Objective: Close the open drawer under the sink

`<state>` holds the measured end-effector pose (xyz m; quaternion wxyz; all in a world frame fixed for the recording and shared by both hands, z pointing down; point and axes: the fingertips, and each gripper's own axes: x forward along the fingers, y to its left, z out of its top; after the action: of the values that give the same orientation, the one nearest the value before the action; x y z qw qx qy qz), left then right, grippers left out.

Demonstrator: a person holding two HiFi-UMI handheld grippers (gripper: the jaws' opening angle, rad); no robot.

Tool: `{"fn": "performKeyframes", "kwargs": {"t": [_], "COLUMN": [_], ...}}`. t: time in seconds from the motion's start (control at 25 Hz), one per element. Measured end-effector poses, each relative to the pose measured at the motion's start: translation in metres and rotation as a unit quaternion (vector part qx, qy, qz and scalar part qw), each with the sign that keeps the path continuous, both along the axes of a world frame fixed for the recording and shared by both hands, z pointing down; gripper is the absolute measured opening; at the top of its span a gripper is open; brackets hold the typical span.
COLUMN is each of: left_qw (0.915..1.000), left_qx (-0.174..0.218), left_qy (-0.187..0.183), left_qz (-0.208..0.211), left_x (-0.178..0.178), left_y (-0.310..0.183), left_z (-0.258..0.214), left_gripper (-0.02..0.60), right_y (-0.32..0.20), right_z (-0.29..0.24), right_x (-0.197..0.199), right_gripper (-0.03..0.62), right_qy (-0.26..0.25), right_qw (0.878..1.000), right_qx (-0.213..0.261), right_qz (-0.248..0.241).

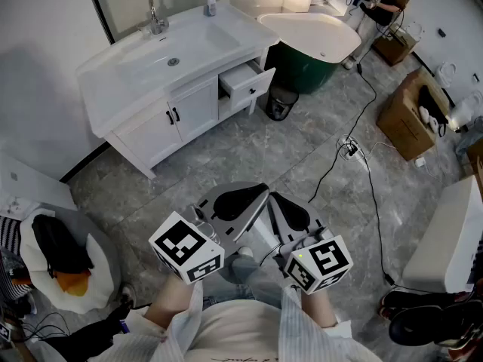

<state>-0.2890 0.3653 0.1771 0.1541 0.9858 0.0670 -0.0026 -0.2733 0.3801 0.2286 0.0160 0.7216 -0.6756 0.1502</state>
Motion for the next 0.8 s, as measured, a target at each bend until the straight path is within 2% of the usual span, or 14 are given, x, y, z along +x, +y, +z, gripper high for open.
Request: {"fn": "performKeyframes", "kwargs": {"t": [0.8], "left_qw": [0.9990], "left_qx": [0.010], "left_qy": [-0.001], "left_qz": [-0.045], "left_x": [0.030], "left_y": [0.021], "left_z": [0.006], "left_gripper": [0.021], "right_y": [0.030], "right_z": [0.009], "right_x": [0.032], "right_gripper": [0.009], "right_qy": [-0.014], "right_qw": [0.999], "right_qx": [0.017], "right_qz": [-0.027]}}
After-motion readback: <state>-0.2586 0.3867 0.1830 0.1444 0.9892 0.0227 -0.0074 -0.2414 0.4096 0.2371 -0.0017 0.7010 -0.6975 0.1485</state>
